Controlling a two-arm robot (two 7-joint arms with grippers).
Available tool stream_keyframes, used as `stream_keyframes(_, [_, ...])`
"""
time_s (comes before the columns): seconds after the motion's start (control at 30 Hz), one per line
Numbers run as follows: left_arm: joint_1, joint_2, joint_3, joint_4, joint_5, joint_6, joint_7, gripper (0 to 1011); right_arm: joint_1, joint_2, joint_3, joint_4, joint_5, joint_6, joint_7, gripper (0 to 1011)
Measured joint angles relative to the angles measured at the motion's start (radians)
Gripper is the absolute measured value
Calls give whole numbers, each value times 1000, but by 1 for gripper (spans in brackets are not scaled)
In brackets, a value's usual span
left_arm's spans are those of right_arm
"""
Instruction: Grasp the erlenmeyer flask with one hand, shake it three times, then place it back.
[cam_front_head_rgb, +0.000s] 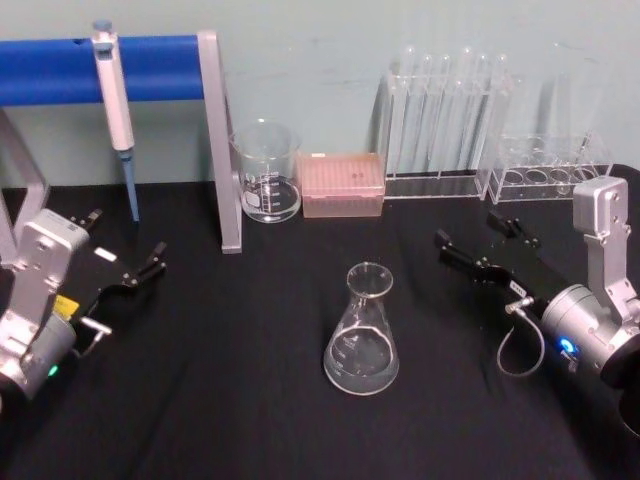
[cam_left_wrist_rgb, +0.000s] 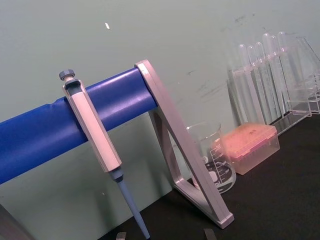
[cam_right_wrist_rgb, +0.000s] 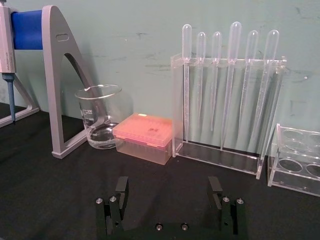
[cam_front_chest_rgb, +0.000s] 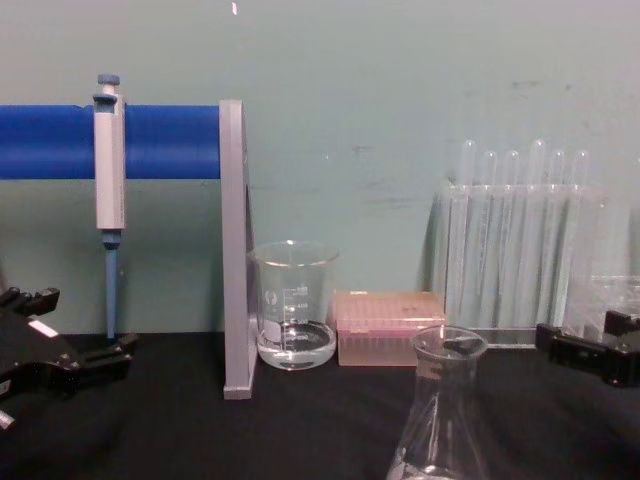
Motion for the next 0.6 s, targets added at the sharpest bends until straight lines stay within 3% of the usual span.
stream_keyframes(0.6, [0, 0, 0, 0, 0, 0, 0, 1001, 0, 0, 0, 0, 0, 0, 0, 1003])
